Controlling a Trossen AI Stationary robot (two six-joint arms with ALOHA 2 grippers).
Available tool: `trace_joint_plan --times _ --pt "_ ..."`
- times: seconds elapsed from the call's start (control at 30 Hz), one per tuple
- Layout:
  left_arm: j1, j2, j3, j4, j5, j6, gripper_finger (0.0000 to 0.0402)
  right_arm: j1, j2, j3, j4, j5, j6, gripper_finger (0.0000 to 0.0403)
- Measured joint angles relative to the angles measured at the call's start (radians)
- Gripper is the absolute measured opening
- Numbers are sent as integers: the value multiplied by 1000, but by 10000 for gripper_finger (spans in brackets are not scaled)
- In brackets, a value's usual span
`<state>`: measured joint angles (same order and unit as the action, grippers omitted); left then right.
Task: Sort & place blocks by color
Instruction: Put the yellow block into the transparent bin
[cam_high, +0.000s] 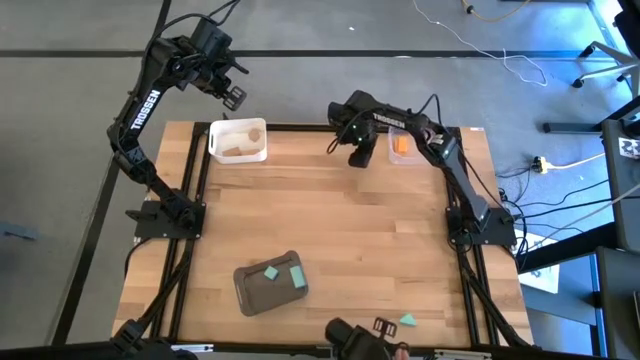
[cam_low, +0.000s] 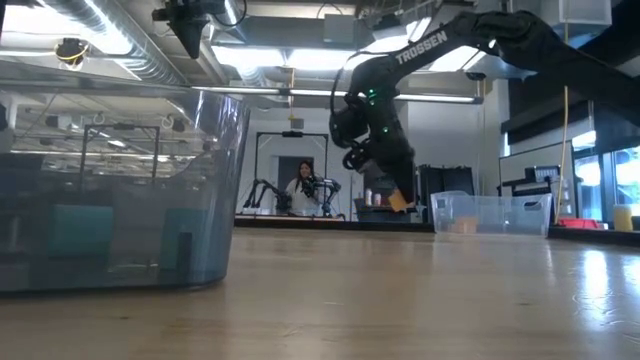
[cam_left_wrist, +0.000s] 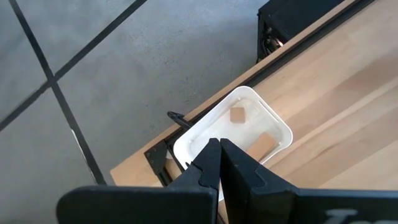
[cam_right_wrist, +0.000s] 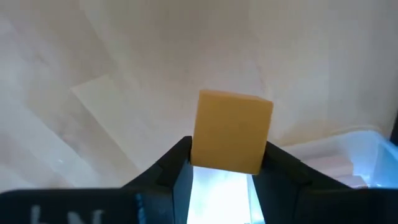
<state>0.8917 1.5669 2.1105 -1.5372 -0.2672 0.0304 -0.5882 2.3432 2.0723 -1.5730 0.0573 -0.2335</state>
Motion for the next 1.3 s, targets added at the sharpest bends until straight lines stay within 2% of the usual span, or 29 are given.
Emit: trace_joint_plan --times 0.1,0.4,0.57,0.67,1.0,1.3 --pt "0 0 0 0 1 -2 0 -25 -29 -25 3 -5 13 134" --pt "0 0 0 1 67 -2 0 -141 -228 -202 1 2 16 135" --pt "0 0 0 4 69 -3 0 -214 -323 -340 27 103 28 135" --pt "0 0 0 5 71 -22 0 -267 -368 -442 88 108 60 135" --pt "-1 0 0 5 71 -30 0 -371 -395 -728 332 108 72 135" --pt "-11 0 0 23 71 -54 0 -392 -396 -783 383 99 63 153"
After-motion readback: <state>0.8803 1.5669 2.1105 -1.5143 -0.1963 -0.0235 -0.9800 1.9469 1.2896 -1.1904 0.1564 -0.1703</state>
